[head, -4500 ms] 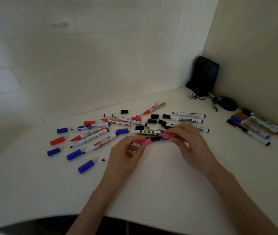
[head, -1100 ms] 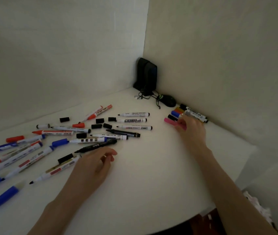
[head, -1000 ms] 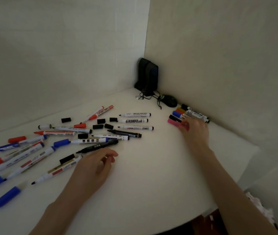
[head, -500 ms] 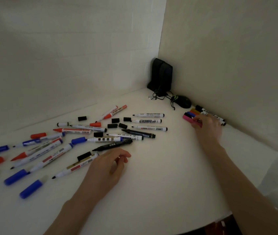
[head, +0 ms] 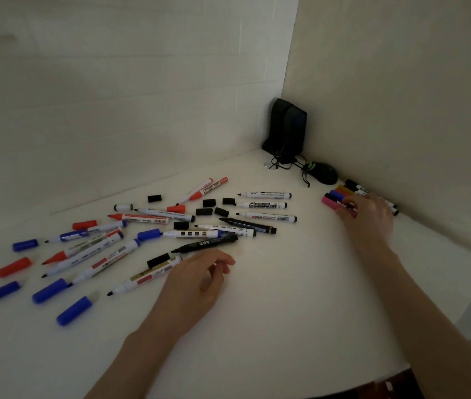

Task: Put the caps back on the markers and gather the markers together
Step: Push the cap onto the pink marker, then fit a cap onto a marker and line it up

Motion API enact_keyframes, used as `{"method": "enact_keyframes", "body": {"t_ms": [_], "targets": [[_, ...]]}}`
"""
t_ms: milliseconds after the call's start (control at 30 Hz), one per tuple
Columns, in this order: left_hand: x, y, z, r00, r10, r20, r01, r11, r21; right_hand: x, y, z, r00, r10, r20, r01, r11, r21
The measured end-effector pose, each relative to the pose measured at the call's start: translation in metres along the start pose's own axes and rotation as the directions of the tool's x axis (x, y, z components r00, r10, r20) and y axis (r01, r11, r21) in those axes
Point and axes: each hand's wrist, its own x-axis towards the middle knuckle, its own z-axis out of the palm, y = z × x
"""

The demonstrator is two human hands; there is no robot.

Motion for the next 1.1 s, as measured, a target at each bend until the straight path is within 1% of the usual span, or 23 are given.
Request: {"method": "enact_keyframes", "body": {"t_ms": [133, 200, 233, 300, 433, 533, 600, 633, 700, 800, 867, 933, 1000, 1033, 1100], "targets": [[0.0, -0.002, 0.001, 1.0, -0.01, 0.008, 0.01, 1.0, 0.0, -0.001, -0.002, 0.001, 1.0, -0.002, 0.005, 0.002, 1.0, -0.016], [-0.001, -0.001, 0.0, 1.0, -0.017, 0.014, 0.017, 1.0, 0.007, -0.003, -0.007, 0.001, 1.0, -0.019, -0.024, 0.019, 1.0, -0.001], [-0.002, -0.001, -0.001, 1.0, -0.016, 0.015, 0.015, 1.0, 0.01, -0.004, -0.012, 0.001, 0.997, -0.053, -0.053, 0.054, 0.998, 0.021], [-0.004, 0.0, -0.004, 1.0, 0.001, 0.01, -0.001, 1.0, 0.023, -0.01, -0.03, 0.0, 0.981, -0.168, -0.092, 0.177, 0.98, 0.096], [-0.015, 0.007, -0.016, 0.999, 0.044, 0.02, -0.045, 0.998, 0.053, -0.032, -0.089, -0.001, 0.927, -0.374, -0.032, 0.369, 0.892, 0.263], [-0.034, 0.009, -0.032, 0.998, 0.054, 0.039, -0.057, 0.995, 0.081, -0.059, -0.134, -0.002, 0.857, -0.515, -0.003, 0.471, 0.782, 0.409], [-0.05, 0.003, -0.044, 1.0, 0.013, 0.015, -0.015, 0.992, 0.122, -0.079, -0.162, -0.006, 0.804, -0.595, -0.001, 0.52, 0.701, 0.488], [-0.059, -0.003, -0.052, 1.0, -0.017, -0.023, 0.021, 0.988, 0.155, -0.089, -0.176, -0.009, 0.775, -0.631, 0.011, 0.533, 0.664, 0.524], [-0.078, -0.016, -0.069, 0.986, -0.078, -0.149, 0.112, 0.966, 0.231, -0.107, -0.201, -0.012, 0.708, -0.706, 0.03, 0.561, 0.587, 0.583], [-0.105, -0.035, -0.092, 0.915, -0.202, -0.349, 0.321, 0.889, 0.327, -0.131, -0.232, -0.008, 0.59, -0.805, 0.065, 0.593, 0.487, 0.642], [-0.118, -0.044, -0.107, 0.862, -0.281, -0.422, 0.438, 0.83, 0.344, -0.143, -0.249, -0.002, 0.528, -0.846, 0.08, 0.605, 0.44, 0.663], [-0.126, -0.054, -0.117, 0.839, -0.328, -0.434, 0.498, 0.784, 0.37, -0.15, -0.261, 0.004, 0.47, -0.878, 0.092, 0.643, 0.412, 0.646], [-0.129, -0.064, -0.122, 0.845, -0.359, -0.397, 0.517, 0.737, 0.435, -0.155, -0.269, 0.01, 0.424, -0.9, 0.097, 0.696, 0.392, 0.602], [-0.13, -0.069, -0.122, 0.853, -0.36, -0.377, 0.511, 0.724, 0.464, -0.156, -0.271, 0.014, 0.415, -0.905, 0.096, 0.718, 0.39, 0.577], [-0.13, -0.075, -0.119, 0.866, -0.351, -0.356, 0.49, 0.735, 0.468, -0.16, -0.274, 0.019, 0.414, -0.906, 0.089, 0.746, 0.393, 0.538]]}}
